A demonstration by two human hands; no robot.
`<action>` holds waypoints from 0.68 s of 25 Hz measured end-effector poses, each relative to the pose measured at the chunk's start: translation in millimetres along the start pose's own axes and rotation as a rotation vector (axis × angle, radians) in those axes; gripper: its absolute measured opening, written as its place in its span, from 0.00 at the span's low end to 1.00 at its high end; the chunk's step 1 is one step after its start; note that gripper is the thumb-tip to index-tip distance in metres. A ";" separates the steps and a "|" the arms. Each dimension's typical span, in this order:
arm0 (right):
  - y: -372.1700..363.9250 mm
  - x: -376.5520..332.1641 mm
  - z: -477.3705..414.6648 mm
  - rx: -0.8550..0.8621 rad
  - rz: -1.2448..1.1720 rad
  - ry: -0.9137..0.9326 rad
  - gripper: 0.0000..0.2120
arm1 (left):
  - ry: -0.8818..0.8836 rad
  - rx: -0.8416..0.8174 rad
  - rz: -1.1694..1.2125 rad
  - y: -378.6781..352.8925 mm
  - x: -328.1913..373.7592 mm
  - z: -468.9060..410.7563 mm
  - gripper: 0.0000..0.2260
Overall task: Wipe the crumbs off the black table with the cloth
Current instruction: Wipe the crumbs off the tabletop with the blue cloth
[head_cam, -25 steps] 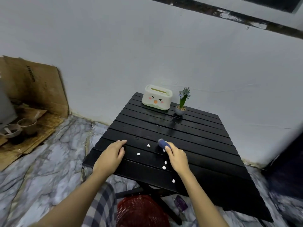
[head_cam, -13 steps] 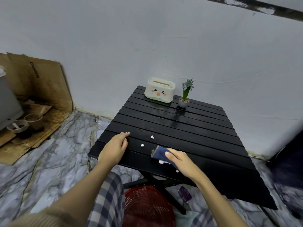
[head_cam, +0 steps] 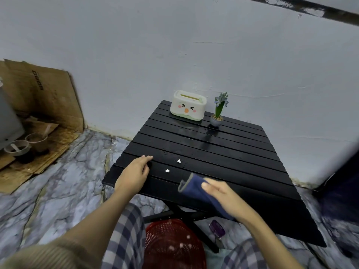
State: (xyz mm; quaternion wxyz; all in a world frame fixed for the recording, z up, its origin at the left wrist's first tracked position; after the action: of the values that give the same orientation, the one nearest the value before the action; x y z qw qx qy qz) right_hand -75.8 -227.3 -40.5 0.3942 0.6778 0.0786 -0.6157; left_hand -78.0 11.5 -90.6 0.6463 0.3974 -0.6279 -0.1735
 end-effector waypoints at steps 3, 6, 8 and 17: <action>28.9 -19.5 -25.3 0.172 -0.032 -0.008 0.10 | -0.010 0.003 -0.002 -0.4 1.2 0.4 0.19; 47.4 -15.3 -62.5 0.338 0.125 -0.076 0.14 | -0.014 0.006 -0.006 1.5 1.1 0.4 0.19; 41.6 -5.5 -89.2 0.392 0.271 -0.106 0.16 | -0.015 0.010 -0.009 2.9 -0.4 -1.1 0.19; -27.3 2.9 -106.7 0.214 0.406 0.000 0.14 | -0.011 0.011 -0.021 -1.8 -2.0 -2.6 0.20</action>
State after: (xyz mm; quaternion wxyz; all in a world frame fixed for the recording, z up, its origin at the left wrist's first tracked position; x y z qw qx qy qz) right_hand -8.9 -142.6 -62.4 0.4359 0.7176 -0.1252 -0.5286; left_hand -75.4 12.7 -93.0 0.6389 0.4065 -0.6282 -0.1787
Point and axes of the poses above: each hand's wrist, its own z-axis away from the middle knuckle, its own y-axis out of the back of the hand, x = y × z, the point moved 7 cm from there along -z, towards the middle knuckle, and after that the axes turned 1 degree about -z, right-handed, at the moved point
